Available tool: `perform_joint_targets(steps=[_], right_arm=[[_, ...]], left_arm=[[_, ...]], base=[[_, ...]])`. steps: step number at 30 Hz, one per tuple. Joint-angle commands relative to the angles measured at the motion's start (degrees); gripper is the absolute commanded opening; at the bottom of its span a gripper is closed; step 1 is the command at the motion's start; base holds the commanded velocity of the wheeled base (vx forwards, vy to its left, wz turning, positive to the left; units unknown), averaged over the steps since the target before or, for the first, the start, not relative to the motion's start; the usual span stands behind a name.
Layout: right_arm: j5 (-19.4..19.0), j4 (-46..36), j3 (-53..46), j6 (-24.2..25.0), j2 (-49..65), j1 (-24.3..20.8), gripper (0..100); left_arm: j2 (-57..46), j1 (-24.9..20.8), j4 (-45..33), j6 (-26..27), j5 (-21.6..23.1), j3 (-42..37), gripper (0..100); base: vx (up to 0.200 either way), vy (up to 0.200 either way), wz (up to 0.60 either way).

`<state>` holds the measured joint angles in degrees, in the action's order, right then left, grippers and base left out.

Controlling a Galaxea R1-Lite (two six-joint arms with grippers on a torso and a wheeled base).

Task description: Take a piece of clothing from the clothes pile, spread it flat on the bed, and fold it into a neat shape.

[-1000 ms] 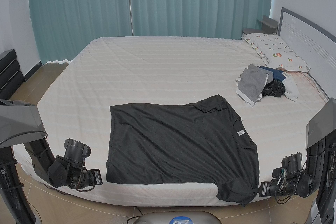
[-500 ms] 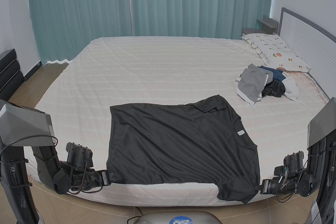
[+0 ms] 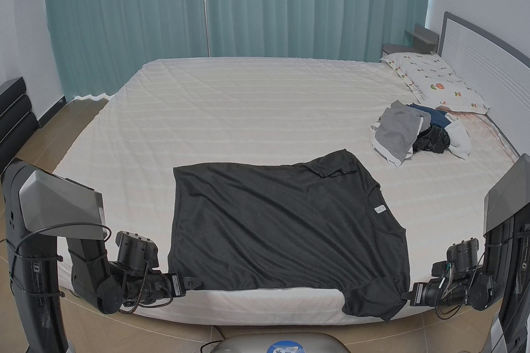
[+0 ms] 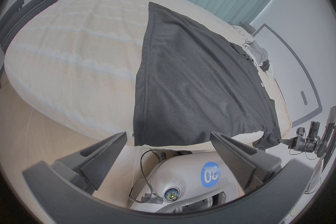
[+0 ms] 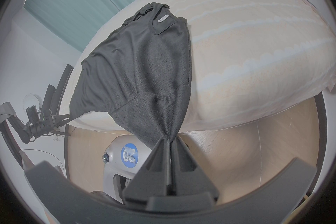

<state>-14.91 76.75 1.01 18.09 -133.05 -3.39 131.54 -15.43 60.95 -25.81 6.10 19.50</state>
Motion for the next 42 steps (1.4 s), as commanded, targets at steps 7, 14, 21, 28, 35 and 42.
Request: perform_joint_targets(steps=[7,14,21,28,35,42], right_arm=[[-0.03,0.06,-1.01,0.01,-0.11,0.22,0],[-0.03,-0.02,-1.01,0.10,0.16,0.40,0],[-0.03,-2.13,-1.01,-0.60,0.33,-0.39,0],[-0.03,-6.26,-1.01,-1.13,2.53,-1.97,0],[0.14,-11.45,-1.01,-2.53,4.29,-5.05,0],[0.50,-11.27,-1.01,-2.53,3.67,-5.31,0]], left_arm=[[1.18,0.67,0.04,-0.30,-0.29,-0.43,0],[0.83,1.46,0.04,-0.30,-1.79,-1.31,0],[0.65,2.07,-0.31,0.06,-6.27,-1.66,0],[-1.37,2.95,-0.84,3.48,-8.47,-3.60,0],[-2.51,2.78,-3.30,6.91,-14.80,-4.92,0],[-2.43,2.43,-6.55,8.67,-18.14,-4.12,0]], base=[[0.000,0.000,0.00],[0.000,0.000,0.00],[0.000,0.000,0.00],[0.000,0.000,0.00],[0.000,0.000,0.00],[0.000,0.000,0.00]])
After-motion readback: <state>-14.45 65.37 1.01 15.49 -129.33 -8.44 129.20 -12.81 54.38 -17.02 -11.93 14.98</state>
